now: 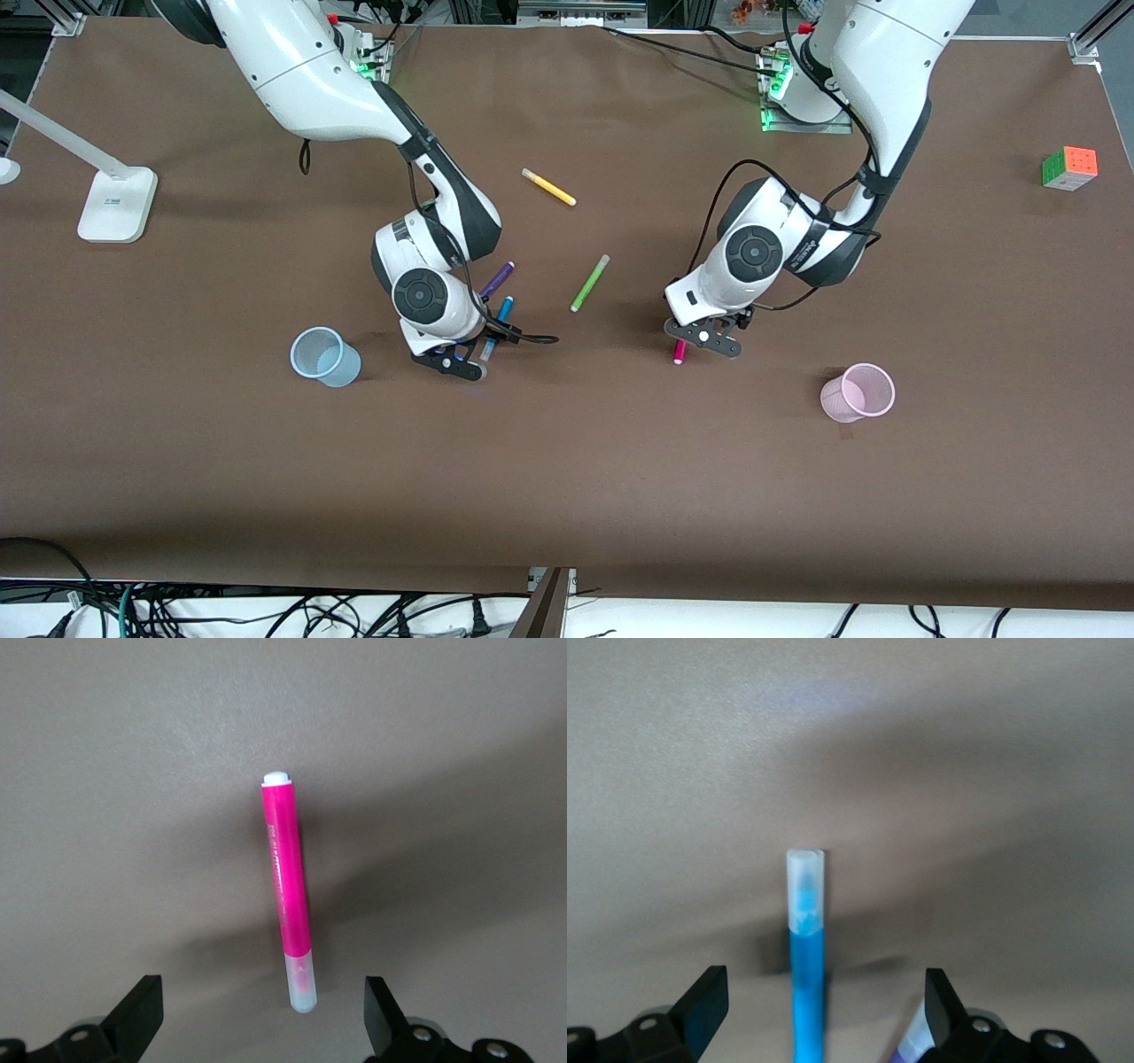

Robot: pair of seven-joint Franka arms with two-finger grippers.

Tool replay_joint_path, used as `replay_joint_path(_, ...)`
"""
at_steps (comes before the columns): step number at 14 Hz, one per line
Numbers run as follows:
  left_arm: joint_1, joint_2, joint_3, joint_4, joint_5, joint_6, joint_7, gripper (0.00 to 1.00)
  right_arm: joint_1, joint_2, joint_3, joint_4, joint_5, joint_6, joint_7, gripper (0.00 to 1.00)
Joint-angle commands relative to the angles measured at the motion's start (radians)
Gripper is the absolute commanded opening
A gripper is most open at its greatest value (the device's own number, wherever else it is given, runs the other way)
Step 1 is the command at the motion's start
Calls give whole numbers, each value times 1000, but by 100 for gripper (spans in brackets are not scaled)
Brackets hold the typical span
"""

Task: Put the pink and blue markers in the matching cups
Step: 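Grasp the blue marker with the right gripper while the left gripper grasps the pink marker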

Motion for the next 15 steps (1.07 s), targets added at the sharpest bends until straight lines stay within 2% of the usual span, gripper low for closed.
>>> replay_joint_path(1, -32, 25, 4, -5, 61, 25, -94, 100, 22, 37, -5, 37, 6, 33, 17, 97)
replay_joint_path(2, -37, 34, 2, -5, 92, 42, -111, 100, 24, 42, -5, 39, 6, 33, 19, 94)
replay_joint_path(6, -42, 74, 2, -5, 153, 50, -131, 100, 25, 51, -5, 40, 12, 46, 42, 67)
replay_joint_path(7, -48, 71, 2, -5, 155, 49, -131, 100, 24, 53, -5, 42, 12, 47, 40, 48)
replay_joint_path(9, -54, 68, 2, 1, 157, 47, -132, 48, 24, 51, -3, 42, 12, 56, 36, 2)
replay_joint_path(12, -59, 60, 4, 1, 157, 36, -131, 10, 21, 40, -4, 45, 13, 55, 14, 0)
replay_joint_path(13, -60, 56, 4, 1, 157, 33, -128, 4, 15, 31, -3, 52, 15, 44, 14, 0)
replay_joint_path(15, -60, 37, 4, 6, 158, -8, -116, 0, -25, -1, -3, 72, 15, -44, 3, 0)
